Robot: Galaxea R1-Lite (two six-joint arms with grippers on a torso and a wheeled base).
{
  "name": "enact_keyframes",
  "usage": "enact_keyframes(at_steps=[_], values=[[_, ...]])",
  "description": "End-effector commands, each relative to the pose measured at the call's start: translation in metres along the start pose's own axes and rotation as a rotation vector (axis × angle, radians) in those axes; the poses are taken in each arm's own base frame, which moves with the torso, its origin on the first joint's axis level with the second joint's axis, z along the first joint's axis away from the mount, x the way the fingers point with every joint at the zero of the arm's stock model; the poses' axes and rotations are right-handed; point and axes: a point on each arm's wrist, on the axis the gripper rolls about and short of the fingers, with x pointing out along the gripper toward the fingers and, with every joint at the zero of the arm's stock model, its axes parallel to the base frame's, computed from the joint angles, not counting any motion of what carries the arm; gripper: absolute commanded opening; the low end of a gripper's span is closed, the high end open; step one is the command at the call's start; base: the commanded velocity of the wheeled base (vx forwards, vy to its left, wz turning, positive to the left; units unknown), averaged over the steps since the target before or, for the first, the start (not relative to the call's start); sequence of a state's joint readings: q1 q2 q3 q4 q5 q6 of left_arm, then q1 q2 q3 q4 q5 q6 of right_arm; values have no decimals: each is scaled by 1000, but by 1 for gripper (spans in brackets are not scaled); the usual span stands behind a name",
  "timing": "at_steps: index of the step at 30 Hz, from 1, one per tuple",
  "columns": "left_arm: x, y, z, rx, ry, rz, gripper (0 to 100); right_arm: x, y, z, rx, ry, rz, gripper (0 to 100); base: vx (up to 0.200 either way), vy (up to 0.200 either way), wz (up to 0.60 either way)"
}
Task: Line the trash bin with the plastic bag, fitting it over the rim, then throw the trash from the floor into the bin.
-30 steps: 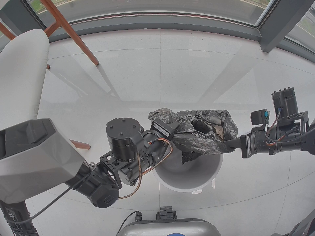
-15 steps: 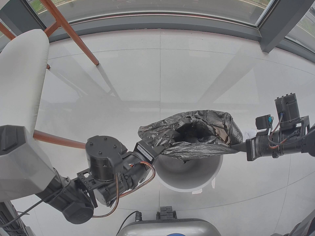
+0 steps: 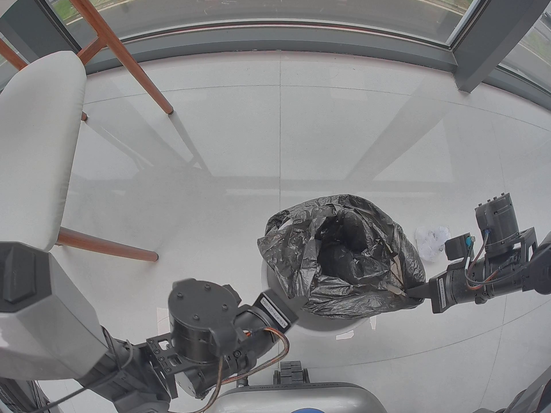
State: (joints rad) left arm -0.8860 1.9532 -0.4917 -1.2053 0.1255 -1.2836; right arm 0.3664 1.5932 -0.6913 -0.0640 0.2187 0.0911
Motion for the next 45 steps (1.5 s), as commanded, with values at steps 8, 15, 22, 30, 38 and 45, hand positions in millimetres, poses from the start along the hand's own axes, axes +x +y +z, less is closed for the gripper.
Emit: enact_keyframes(at_steps=[8, 15, 22, 30, 38, 45], values=[[4, 30, -23, 28, 54, 120, 0, 3, 1, -13, 13, 47, 4, 0, 0, 0, 0], [-3, 36, -19, 33, 30, 132, 0, 4, 0, -20, 14, 69, 3, 0, 0, 0, 0], [-7, 38, -14, 25, -13, 120, 0, 3, 1, -19, 11, 65, 6, 100, 0, 0, 0], [-11, 33, -5, 15, -42, 104, 0, -1, 0, -26, 17, 70, -10, 100, 0, 0, 0], [-28, 22, 19, -20, -120, 65, 0, -41, 30, -15, -67, -91, 98, 100, 0, 0, 0], [-47, 15, 59, -50, -238, 23, 0, -81, 42, 9, 252, -254, 178, 100, 0, 0, 0]])
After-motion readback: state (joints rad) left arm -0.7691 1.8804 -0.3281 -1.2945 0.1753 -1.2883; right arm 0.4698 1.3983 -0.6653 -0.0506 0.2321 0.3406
